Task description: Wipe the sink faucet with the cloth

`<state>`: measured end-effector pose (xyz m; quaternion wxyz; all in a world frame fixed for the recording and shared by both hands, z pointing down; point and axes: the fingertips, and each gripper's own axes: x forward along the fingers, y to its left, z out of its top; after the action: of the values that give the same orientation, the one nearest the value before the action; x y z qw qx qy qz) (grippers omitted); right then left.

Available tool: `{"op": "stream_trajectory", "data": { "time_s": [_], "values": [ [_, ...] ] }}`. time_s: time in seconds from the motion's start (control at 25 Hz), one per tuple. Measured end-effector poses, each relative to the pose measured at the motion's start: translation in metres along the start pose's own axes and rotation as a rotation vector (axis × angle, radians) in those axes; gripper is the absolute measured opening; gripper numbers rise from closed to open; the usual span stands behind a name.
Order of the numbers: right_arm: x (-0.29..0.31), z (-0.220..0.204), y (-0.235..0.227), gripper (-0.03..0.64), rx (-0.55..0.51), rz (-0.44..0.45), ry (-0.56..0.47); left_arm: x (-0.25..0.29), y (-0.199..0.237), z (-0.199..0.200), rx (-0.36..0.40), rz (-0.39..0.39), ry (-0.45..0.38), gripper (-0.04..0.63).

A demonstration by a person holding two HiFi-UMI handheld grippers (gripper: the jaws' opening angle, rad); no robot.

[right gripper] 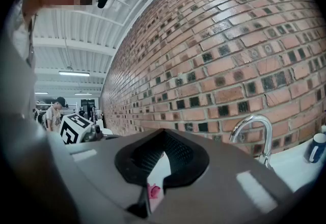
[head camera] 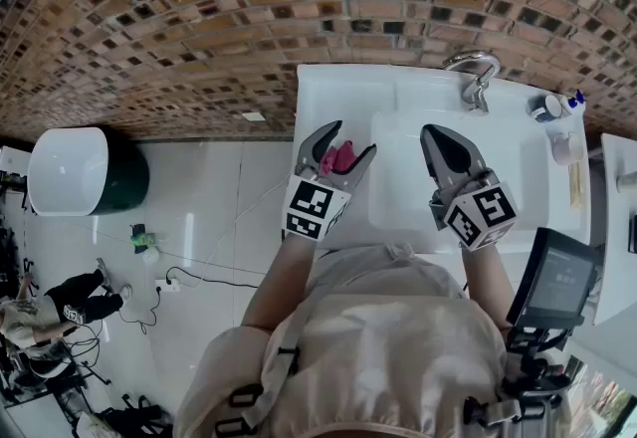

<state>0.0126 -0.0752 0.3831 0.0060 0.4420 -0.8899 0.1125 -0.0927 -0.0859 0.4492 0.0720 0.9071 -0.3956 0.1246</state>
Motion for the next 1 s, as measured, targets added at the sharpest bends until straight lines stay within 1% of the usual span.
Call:
{"op": "stream_trajectory", "data": {
  "time_s": [0.2,0.36,0.44,0.52,0.64,0.76,0.92,1.0],
  "values": [
    [0.008,-0.017,-0.006,-0.011,0.041,-0.012,0.030,-0.001,0.012,-0.043,-0.030,0.021,0.092,0.319],
    [0.016,-0.029,-0.007,-0.011,0.061,-0.002,0.062,0.003,0.020,-0.092,-0.051,0.040,0.207,0.364],
    [0.017,-0.036,-0.007,-0.011,0.066,0.003,0.084,0.005,0.024,-0.121,-0.068,0.049,0.282,0.365],
    [0.018,-0.040,-0.007,-0.011,0.067,0.007,0.101,0.008,0.027,-0.151,-0.101,0.054,0.353,0.365],
    [0.018,-0.044,-0.010,-0.011,0.065,0.004,0.113,0.012,0.031,-0.182,-0.127,0.060,0.437,0.365],
    [0.016,-0.048,-0.016,-0.011,0.071,-0.009,0.128,0.017,0.035,-0.204,-0.134,0.077,0.494,0.368],
    [0.015,-0.058,-0.025,-0.011,0.080,-0.021,0.150,0.026,0.046,-0.228,-0.173,0.109,0.542,0.367],
    [0.017,-0.063,-0.027,-0.011,0.088,-0.024,0.160,0.030,0.053,-0.239,-0.178,0.135,0.560,0.365]
  ]
}}
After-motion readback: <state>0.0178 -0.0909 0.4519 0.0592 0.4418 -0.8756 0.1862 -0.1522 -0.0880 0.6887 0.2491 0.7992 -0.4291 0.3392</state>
